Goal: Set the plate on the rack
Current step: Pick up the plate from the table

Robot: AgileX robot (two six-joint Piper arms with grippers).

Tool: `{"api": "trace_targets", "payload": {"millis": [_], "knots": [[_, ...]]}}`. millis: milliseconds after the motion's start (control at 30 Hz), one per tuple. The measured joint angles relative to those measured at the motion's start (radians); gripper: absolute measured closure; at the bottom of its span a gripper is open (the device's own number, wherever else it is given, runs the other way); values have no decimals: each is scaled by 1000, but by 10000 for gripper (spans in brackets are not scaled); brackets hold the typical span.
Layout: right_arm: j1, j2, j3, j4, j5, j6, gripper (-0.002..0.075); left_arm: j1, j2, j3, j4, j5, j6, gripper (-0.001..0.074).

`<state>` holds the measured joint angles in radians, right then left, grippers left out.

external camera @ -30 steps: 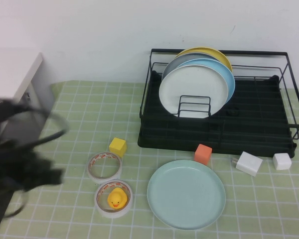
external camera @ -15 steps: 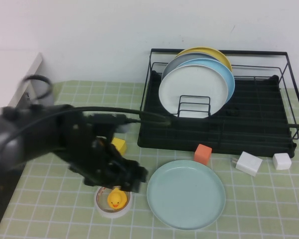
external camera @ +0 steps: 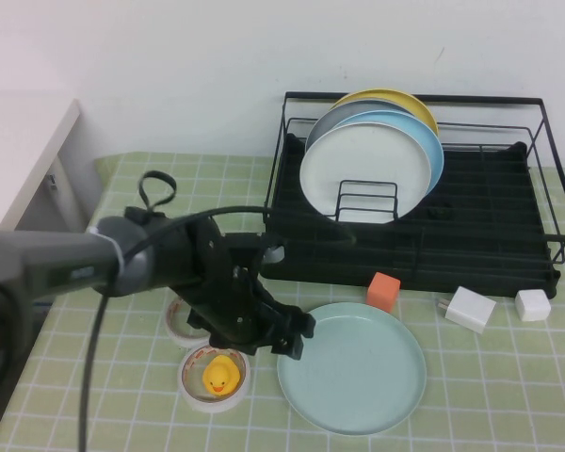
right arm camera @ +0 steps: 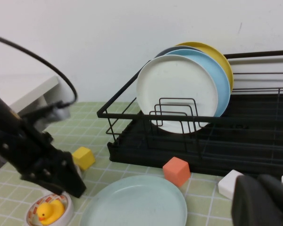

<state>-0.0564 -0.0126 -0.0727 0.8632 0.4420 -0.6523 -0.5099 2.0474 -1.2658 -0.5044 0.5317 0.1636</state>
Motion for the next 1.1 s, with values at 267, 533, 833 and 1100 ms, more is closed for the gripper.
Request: {"api": "trace_targets", "payload": {"millis": [267,533,833,1100], "knots": [[0,0,0,0,3,0,717,0,114,-51,-46,-56,67,251],[0,0,0,0,3,0,717,-14,172,-82,-85,-75,95,255],[0,0,0,0,3,0,717,-73,219,-86,-69,-138,156,445],[0,0,0,-1,3,0,717,-67,224,-88,-98,-132,137,717]]}}
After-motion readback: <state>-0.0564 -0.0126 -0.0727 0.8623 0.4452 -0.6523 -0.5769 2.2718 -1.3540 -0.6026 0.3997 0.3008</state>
